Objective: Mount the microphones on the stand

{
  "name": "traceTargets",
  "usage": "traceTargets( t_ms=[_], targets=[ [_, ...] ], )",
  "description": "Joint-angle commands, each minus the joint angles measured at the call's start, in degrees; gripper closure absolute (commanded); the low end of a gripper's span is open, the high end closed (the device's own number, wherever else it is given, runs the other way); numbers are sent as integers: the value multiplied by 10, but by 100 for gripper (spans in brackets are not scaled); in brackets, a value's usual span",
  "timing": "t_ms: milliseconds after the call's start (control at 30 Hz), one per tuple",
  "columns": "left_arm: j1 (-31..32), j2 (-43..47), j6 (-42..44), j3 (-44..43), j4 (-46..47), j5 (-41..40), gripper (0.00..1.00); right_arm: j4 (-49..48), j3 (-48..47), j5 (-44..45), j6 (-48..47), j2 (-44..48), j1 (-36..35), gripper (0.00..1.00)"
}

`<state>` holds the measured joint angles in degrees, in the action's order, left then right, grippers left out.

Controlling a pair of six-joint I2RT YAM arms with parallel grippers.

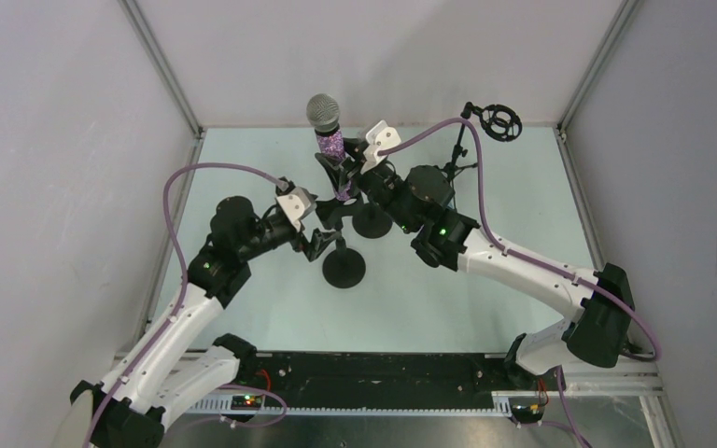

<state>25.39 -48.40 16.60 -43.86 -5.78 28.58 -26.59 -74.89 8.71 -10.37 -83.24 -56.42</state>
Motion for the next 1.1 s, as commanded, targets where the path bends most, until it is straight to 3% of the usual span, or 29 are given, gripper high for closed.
traceTargets(
  t_ms=[0, 267, 633, 700, 733, 800, 1067],
  targets=[
    [3, 8, 18, -1, 5, -3, 0, -25, -19, 7, -10, 29, -3, 100],
    [0, 0, 26, -8, 22, -42, 0, -14, -18, 9, -10, 34, -2, 100],
    [-1, -9, 25, -9, 34, 8, 0, -10, -18, 8, -8, 35, -3, 100],
    [-3, -15, 31, -10, 34, 29, 15, -10, -19, 8, -10, 36, -3, 100],
    [-6, -18, 41, -13, 31, 53, 66, -7, -19, 9, -10, 37, -3, 100],
    [-15, -27, 31, -18, 28, 73, 96, -2, -17, 10, -11, 43, -4, 100],
    [-41, -26, 5, -18, 32, 73, 100, -16, 11, 28, -18, 59, -4, 100]
  ],
)
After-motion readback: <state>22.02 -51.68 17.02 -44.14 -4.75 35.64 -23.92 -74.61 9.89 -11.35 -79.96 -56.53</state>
